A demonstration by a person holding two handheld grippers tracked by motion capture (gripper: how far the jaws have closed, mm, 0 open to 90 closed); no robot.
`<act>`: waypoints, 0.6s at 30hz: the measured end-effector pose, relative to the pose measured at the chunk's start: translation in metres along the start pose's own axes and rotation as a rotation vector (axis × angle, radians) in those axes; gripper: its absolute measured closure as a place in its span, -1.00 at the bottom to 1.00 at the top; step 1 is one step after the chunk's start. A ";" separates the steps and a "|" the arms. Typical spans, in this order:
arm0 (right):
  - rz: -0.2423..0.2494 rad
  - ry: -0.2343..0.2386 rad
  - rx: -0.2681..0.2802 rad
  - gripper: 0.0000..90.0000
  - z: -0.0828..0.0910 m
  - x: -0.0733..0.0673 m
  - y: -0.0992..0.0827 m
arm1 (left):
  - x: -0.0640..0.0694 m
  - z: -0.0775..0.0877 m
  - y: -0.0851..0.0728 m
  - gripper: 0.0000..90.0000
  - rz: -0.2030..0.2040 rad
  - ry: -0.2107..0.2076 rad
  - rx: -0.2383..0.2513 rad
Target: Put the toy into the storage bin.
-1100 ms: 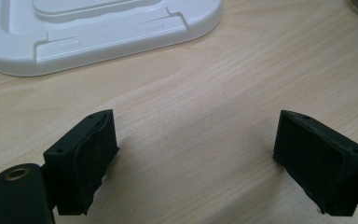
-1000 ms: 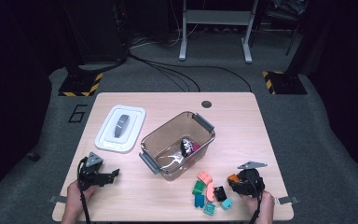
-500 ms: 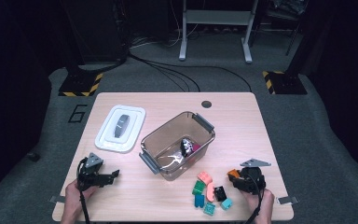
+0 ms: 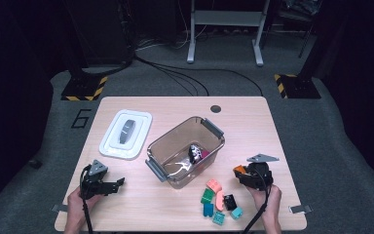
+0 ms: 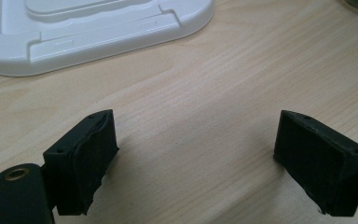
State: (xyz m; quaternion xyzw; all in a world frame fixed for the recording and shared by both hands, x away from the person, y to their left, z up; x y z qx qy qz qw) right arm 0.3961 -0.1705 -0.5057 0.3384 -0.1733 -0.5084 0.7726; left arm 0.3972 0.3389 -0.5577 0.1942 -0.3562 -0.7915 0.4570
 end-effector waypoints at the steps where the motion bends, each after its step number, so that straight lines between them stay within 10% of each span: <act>1: 0.012 0.002 0.003 0.30 -0.002 0.001 0.003 | 0.000 0.000 0.000 -0.72 0.000 0.000 0.000; 18: 0.022 -0.014 0.004 0.30 -0.004 0.004 0.037 | 0.000 0.000 0.000 -0.71 0.004 -0.001 0.001</act>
Point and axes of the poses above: each handheld gripper's, and its own axes: z roughly backward along the jaws, y roughly out of its top, x roughly to its right, the point moved 4 cm from there along -z, roughly forward along the jaws, and after that the axes turned 1 degree about -y, right-handed, at the moved point
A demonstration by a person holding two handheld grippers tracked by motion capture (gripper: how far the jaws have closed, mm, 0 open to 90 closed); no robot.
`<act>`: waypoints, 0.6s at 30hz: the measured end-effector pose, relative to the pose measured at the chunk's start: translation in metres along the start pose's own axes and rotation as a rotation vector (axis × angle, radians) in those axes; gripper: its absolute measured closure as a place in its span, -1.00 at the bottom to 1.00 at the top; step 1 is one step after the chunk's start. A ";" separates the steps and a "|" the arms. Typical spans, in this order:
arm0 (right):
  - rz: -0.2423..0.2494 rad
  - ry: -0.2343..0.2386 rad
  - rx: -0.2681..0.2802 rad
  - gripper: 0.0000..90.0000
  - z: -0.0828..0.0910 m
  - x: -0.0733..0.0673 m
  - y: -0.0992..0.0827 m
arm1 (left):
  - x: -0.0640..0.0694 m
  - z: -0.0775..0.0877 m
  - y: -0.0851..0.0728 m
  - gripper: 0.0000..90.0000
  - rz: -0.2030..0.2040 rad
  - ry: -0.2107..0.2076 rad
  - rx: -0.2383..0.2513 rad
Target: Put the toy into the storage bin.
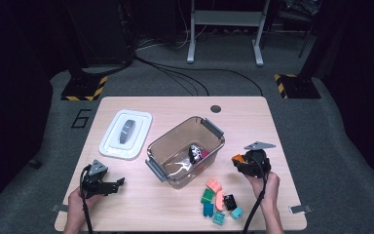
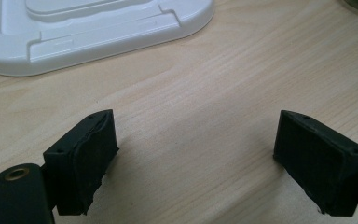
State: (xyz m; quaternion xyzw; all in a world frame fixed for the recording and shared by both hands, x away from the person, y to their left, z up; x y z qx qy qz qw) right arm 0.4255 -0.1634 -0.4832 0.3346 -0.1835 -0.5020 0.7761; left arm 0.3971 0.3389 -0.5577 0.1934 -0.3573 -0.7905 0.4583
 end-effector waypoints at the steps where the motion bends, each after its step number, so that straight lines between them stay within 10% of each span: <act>1: 0.027 0.000 0.009 0.30 -0.001 0.002 0.002 | 0.000 0.000 0.000 -0.71 0.000 0.000 0.000; 18: 0.051 -0.012 0.064 0.30 0.014 0.002 0.053 | 0.000 0.000 0.000 -0.71 0.000 0.000 0.000</act>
Point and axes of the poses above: each handheld gripper's, and its own axes: z roughly backward along the jaws, y roughly out of its top, x roughly to its right, the point moved 4 cm from there along -z, roughly forward along the jaws, and after that the axes turned 1 degree about -y, right-handed, at the moved point
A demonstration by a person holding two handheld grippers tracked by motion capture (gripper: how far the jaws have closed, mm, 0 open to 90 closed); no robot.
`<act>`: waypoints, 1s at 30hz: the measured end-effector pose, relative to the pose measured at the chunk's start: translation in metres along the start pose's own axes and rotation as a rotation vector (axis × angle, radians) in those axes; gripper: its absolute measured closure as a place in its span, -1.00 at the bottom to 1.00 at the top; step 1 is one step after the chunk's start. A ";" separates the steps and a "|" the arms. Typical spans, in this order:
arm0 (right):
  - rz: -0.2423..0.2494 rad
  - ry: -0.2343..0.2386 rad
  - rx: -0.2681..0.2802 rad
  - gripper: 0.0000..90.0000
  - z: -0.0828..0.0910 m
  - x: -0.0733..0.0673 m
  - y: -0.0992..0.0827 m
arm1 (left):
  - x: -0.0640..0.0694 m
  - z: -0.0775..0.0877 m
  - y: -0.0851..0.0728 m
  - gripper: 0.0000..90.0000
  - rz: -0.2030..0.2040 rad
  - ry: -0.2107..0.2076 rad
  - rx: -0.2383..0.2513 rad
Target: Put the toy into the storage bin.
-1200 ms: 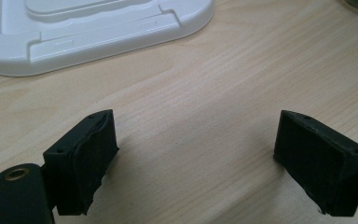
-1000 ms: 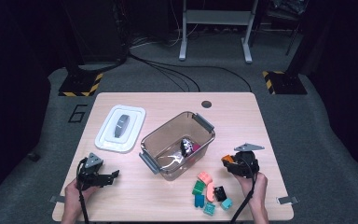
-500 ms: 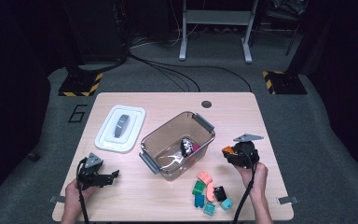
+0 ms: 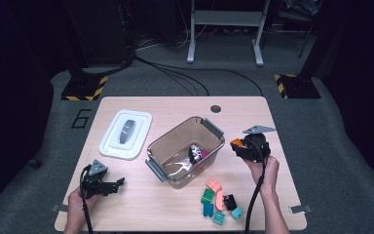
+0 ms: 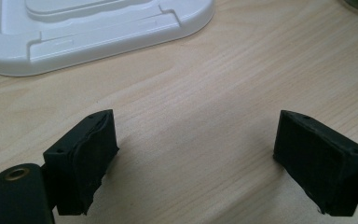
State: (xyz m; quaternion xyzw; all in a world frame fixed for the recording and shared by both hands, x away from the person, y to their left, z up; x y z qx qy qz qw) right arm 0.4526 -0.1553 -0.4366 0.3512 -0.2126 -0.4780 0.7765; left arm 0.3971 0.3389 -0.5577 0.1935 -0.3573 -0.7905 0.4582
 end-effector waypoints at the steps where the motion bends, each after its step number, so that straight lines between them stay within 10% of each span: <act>1: 0.000 0.000 0.005 0.30 0.001 0.000 0.003 | 0.000 0.000 0.000 -0.71 0.000 0.000 0.000; 18: 0.071 0.006 0.045 0.30 0.013 -0.014 0.050 | 0.000 0.000 0.000 -0.71 0.000 0.000 0.000; 30: 0.130 0.098 0.001 0.30 -0.003 -0.038 0.057 | 0.000 0.000 0.000 -0.71 0.000 0.000 0.000</act>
Point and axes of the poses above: each handheld gripper's, and its own axes: z roughly backward along the jaws, y roughly out of its top, x roughly to its right, the point moved 4 cm from there along -z, roughly forward along the jaws, and after that the axes turned 1 degree about -y, right-handed, at the moved point
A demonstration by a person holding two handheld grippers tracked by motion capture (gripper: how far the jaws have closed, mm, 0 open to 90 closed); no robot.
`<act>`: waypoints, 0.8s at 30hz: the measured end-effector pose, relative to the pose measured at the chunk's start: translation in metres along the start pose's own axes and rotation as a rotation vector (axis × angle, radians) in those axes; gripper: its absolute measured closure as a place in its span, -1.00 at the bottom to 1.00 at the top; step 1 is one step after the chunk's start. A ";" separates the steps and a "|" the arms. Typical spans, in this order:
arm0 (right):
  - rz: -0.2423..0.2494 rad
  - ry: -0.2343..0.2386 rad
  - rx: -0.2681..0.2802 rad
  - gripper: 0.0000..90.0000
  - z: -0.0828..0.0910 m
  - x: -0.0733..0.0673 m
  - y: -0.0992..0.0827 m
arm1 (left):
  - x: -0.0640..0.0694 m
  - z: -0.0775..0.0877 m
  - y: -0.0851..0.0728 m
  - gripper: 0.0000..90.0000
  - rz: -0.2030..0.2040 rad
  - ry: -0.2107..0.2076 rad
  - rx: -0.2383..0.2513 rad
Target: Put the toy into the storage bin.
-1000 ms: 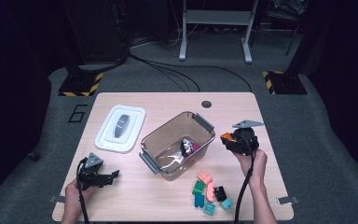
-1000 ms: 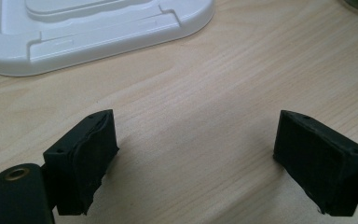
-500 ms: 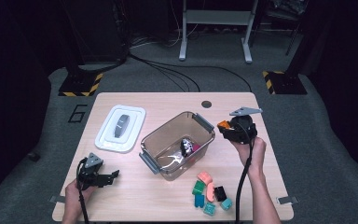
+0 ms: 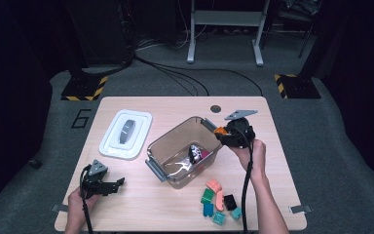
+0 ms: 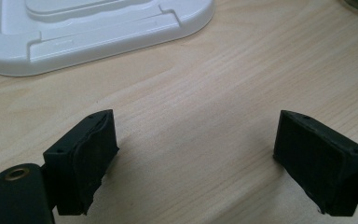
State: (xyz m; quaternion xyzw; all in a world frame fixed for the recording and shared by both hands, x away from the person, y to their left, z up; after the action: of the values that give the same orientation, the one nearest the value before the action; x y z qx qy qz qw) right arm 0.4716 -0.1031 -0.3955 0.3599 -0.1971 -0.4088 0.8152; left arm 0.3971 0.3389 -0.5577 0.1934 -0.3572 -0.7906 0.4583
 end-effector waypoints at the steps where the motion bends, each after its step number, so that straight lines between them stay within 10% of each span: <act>1: -0.001 0.002 -0.001 0.30 -0.001 -0.001 -0.001 | 0.000 0.000 0.000 -0.71 0.000 0.000 0.000; 24: 0.137 0.005 -0.092 0.14 -0.018 -0.016 -0.010 | 0.000 0.000 0.000 -0.71 0.000 0.000 0.000</act>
State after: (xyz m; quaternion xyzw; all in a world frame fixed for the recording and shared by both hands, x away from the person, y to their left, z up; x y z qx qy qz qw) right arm 0.4676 -0.0870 -0.4154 0.3089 -0.2003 -0.3597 0.8574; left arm 0.3971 0.3389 -0.5577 0.1934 -0.3573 -0.7906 0.4582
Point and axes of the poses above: each handheld gripper's, and its own axes: z roughly backward along the jaws, y roughly out of its top, x roughly to its right, the point moved 4 cm from there along -z, roughly forward along the jaws, and after that the axes turned 1 degree about -y, right-handed, at the moved point
